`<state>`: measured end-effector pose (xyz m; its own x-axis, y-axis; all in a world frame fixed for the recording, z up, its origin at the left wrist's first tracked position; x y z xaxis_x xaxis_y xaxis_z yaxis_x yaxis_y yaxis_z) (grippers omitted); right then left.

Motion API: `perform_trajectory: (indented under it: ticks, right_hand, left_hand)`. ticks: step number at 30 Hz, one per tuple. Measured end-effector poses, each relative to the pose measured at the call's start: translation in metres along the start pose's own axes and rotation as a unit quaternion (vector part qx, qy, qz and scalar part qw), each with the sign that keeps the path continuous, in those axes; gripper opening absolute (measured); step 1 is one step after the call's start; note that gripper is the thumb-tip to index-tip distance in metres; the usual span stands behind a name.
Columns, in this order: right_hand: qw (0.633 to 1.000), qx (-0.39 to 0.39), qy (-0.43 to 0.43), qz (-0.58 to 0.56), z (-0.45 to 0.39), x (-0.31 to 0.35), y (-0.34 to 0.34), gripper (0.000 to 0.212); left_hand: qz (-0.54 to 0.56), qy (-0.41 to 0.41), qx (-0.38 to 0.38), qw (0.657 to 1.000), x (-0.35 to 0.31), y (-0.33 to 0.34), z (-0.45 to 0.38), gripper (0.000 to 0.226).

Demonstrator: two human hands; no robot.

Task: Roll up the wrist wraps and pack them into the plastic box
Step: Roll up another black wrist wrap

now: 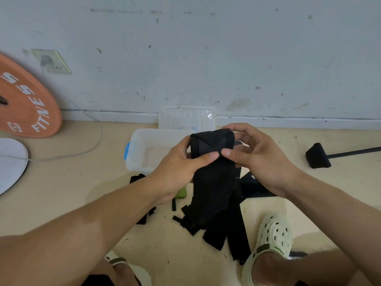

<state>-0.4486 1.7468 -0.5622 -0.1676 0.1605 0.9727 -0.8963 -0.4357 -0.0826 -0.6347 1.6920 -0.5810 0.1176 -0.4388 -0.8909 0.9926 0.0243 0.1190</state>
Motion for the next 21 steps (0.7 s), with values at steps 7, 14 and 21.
perform_trajectory:
  ticks: [7,14,21]
  right_hand:
    - [0.998,-0.023,-0.051,0.006,0.0021,0.0019,-0.0001,0.04]
    - [0.997,-0.033,-0.059,0.027,0.0007,-0.0004,-0.0012,0.039]
    - [0.998,0.058,0.032,-0.001,-0.0032,0.0051,-0.0058,0.036]
  left_hand:
    - [0.017,-0.062,0.07,0.995,-0.0006,0.0054,0.0041,0.067]
    - [0.067,-0.072,0.056,0.994,-0.0006,0.0045,0.0025,0.05]
    - [0.142,-0.064,0.025,0.987,0.0023,-0.0021,0.0004,0.053]
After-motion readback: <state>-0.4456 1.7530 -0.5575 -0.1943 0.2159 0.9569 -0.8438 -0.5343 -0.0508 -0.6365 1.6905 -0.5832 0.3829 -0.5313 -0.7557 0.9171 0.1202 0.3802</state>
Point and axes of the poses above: each hand's wrist, its own z-axis away from the middle knuckle, its own y-axis out of the palm, x = y × z, the point moved 2 cm from there along -z, towards the middle knuckle, and after that the axes turned 3 degrees about z, right-handed, at the moved point
